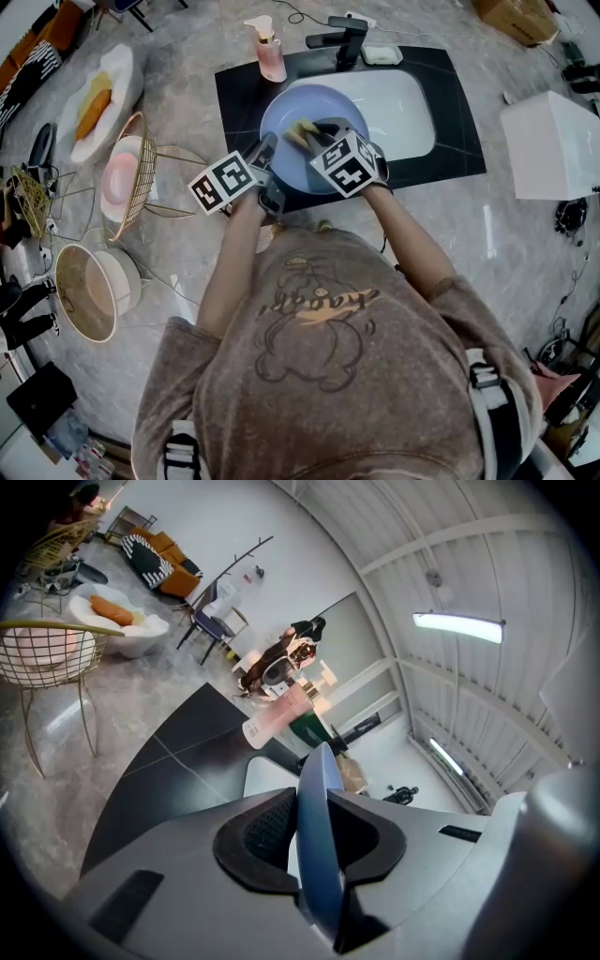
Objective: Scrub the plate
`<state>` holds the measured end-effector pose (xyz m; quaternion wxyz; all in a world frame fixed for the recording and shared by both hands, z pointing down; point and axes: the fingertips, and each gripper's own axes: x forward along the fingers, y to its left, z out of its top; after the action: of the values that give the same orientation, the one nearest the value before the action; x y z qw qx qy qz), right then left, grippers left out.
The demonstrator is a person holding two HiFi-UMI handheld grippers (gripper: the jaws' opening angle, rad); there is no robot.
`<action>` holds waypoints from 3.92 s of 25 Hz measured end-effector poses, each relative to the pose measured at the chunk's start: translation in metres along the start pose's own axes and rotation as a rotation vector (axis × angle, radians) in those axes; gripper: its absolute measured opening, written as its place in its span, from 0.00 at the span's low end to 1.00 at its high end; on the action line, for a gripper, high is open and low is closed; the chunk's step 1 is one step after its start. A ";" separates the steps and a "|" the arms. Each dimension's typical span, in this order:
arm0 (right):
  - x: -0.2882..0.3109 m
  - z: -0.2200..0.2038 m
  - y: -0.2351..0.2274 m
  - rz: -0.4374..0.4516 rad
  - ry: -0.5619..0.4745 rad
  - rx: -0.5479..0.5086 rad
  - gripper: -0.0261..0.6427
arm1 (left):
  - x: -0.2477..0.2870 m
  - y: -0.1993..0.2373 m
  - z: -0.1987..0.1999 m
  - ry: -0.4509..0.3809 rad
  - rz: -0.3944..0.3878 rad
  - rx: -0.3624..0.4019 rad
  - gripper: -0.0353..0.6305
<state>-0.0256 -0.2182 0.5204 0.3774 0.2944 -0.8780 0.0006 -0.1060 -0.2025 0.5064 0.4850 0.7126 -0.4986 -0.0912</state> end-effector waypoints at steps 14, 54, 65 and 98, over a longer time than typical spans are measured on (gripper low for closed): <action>0.002 -0.029 -0.027 -0.066 0.064 0.054 0.12 | -0.003 0.004 -0.005 0.005 0.008 -0.015 0.16; -0.081 -0.011 -0.034 -0.053 -0.249 0.418 0.12 | -0.054 0.038 0.034 -0.134 0.107 0.023 0.16; -0.093 -0.003 -0.016 -0.022 -0.300 0.483 0.12 | -0.058 0.060 0.046 -0.152 0.151 0.042 0.16; -0.082 -0.029 -0.016 -0.074 -0.215 0.529 0.12 | -0.009 0.188 0.038 -0.023 0.531 0.301 0.11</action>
<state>0.0465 -0.1826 0.4836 0.1921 0.4128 -0.8710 0.1845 -0.2507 -0.2242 0.6305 0.3751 0.6201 -0.6808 0.1060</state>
